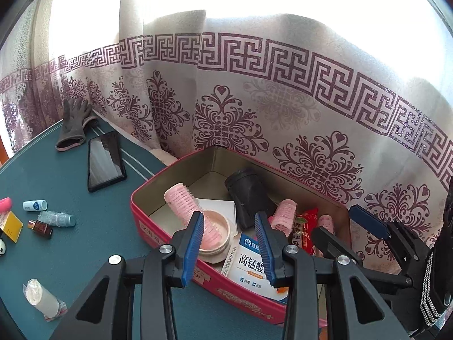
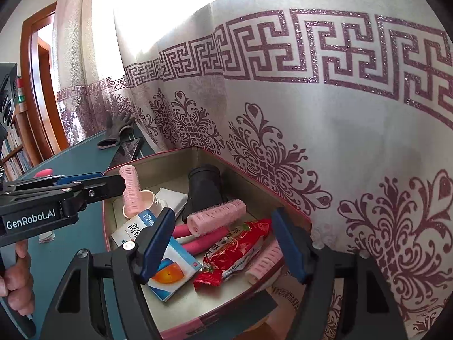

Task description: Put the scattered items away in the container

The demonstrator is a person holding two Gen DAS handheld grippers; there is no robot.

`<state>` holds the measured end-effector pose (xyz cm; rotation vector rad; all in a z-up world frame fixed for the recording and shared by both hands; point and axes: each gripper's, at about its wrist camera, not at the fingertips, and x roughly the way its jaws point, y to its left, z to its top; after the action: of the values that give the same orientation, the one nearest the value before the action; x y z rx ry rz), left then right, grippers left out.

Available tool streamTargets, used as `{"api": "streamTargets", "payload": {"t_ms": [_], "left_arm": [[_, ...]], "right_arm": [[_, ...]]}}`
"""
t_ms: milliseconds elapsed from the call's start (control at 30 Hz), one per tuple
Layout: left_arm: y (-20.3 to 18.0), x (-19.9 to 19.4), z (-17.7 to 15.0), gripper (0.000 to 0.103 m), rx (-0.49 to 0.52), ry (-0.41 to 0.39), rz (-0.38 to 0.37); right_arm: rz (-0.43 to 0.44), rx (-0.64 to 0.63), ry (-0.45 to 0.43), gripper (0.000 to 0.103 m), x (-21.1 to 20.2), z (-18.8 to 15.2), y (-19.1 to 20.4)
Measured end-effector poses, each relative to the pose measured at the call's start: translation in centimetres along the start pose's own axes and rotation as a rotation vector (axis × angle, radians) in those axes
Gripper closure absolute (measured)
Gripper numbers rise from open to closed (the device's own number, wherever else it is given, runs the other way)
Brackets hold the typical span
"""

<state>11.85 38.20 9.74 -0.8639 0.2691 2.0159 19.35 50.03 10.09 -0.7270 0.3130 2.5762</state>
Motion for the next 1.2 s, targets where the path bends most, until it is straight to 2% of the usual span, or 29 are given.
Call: {"api": "streamTargets", "payload": {"t_ms": [100, 167, 233, 367, 400, 500, 533, 667, 833, 967, 1067, 1100, 1133, 1167, 1200], "left_arm": [[-0.4, 0.6, 0.0, 0.063, 0.009, 0.005, -0.019], [-0.3, 0.7, 0.0, 0.055, 0.007, 0.006, -0.030], [0.1, 0.5, 0.0, 0.033, -0.006, -0.006, -0.028], [1.8, -0.8, -0.2, 0.030, -0.052, -0.046, 0.031], [2.3, -1.2, -0.4, 0.029, -0.060, -0.053, 0.062], [4.3, -2.6, -1.7, 0.010, -0.065, -0.091, 0.219], [5.1, -3.1, -2.3, 0.009, -0.067, -0.104, 0.276], [9.0, -4.9, -4.6, 0.009, -0.091, -0.116, 0.433], [14.8, -6.5, -7.5, 0.009, -0.202, -0.094, 0.576], [17.8, -6.0, -9.1, 0.009, -0.267, -0.057, 0.586], [18.8, -4.1, -9.7, 0.009, -0.286, 0.006, 0.556], [19.0, -3.6, -9.9, 0.016, -0.295, 0.026, 0.549], [19.1, -3.2, -9.9, 0.034, -0.303, 0.043, 0.538], [19.3, -2.9, -9.9, 0.044, -0.316, 0.057, 0.524], [19.5, -2.8, -9.9, 0.060, -0.334, 0.064, 0.514]], "right_arm": [[-0.004, 0.011, -0.003, 0.026, -0.1, 0.0, -0.2], [-0.008, 0.014, -0.007, 0.025, -0.2, -0.1, -0.3], [-0.010, 0.015, -0.005, 0.024, -0.1, -0.1, -0.3], [-0.008, 0.016, 0.009, 0.024, 0.3, -0.3, -0.3], [-0.006, 0.017, 0.012, 0.024, 0.3, -0.3, -0.3], [-0.003, 0.017, 0.008, 0.024, 0.2, -0.4, -0.1], [-0.002, 0.016, 0.009, 0.024, 0.3, -0.4, 0.0], [0.003, 0.005, 0.006, 0.024, 0.2, -0.6, 0.6], [0.008, -0.009, -0.020, 0.023, -0.4, -0.6, 1.2], [0.012, -0.024, -0.013, 0.023, -0.3, -0.7, 1.8], [0.015, -0.030, -0.012, 0.023, -0.2, -0.7, 2.0], [0.015, -0.031, -0.016, 0.023, -0.3, -0.6, 2.0], [0.014, -0.032, -0.022, 0.023, -0.4, -0.6, 2.1], [0.011, -0.033, -0.028, 0.023, -0.5, -0.5, 2.0], [0.011, -0.032, -0.031, 0.023, -0.5, -0.5, 2.0]]}}
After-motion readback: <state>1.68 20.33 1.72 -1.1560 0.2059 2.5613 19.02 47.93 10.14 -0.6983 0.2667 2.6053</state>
